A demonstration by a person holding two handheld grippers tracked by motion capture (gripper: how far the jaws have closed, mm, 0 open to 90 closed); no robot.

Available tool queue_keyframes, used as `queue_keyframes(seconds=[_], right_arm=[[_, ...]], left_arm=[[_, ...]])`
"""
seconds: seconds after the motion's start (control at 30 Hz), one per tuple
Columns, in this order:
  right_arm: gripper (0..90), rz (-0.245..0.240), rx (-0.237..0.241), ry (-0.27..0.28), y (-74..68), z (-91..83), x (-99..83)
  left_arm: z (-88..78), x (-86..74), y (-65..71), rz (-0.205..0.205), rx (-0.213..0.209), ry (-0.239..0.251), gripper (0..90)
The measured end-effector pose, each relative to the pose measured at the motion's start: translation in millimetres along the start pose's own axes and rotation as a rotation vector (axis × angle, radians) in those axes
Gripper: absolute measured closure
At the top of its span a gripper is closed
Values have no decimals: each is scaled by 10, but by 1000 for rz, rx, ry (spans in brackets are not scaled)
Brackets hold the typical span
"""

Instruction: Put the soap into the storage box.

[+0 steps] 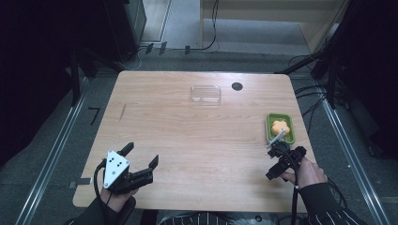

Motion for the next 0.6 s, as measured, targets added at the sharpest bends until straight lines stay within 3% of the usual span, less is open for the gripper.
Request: queue_keyframes(seconds=[0.17,0.33,0.6], right_arm=[[0,-1,10,-14,-114,83,-122],[0,-11,3,12,-206,92,-219],[1,-15,24,13,-238,128,-360]], left_arm=[[-1,0,0,0,0,1,137],[-1,1,-2,-1,1,2,137],[3,4,-2,-4,4,2,137]])
Point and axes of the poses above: each handheld gripper's, and its own axes: z roughly forward along the jaws, x roughly out of its top, y roughly to its right, the point moved 6 cm from there along z, roughly forward along the jaws, and after that the axes turned 6 degrees about x, right-handed, at the moved point
